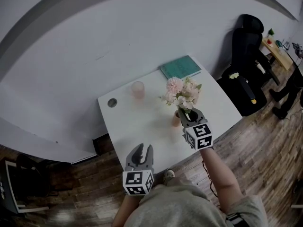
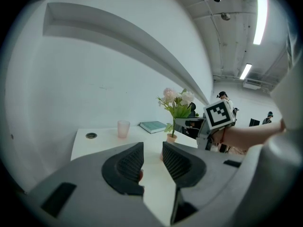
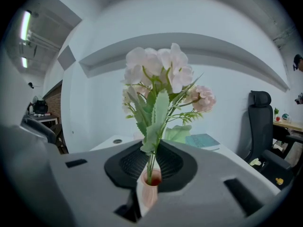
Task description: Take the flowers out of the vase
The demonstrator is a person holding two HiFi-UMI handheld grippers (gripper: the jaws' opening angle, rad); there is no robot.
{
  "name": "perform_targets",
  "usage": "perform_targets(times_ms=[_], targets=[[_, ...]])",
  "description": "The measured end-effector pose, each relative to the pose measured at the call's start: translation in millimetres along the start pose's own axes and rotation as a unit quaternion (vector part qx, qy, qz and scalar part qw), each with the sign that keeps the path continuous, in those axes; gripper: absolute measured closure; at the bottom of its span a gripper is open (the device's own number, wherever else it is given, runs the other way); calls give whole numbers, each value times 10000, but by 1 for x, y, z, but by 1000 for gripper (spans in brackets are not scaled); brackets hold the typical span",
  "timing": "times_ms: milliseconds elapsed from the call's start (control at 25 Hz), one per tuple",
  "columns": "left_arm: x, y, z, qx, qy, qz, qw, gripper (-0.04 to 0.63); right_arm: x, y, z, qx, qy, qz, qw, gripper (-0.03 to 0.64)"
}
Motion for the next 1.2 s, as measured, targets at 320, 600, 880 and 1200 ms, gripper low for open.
perform_targets(times_ms=[320, 600, 880, 1200], targets=[[2, 20, 7, -101, -48, 18, 9999, 483, 27, 17, -1, -173, 71, 301, 9994, 572], [0, 44, 12, -154, -129, 32, 9998, 497, 55, 38, -6, -356, 97, 614, 9974, 572], [4, 68, 18, -212, -229, 119, 9994, 523, 73, 63, -18, -460, 72, 835, 9954, 572], [0, 100, 24, -279, -289, 184, 9990, 545, 79, 102, -40, -534, 59, 949, 9940, 574]])
Point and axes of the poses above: the fingertips, and each gripper's own axes: y backward along the fingers, z to its right, x out of its top, the point moved 6 cm from there along y, backward along the fingers, and after that the axes turned 15 degrees about -x, right-handed, at the moved point
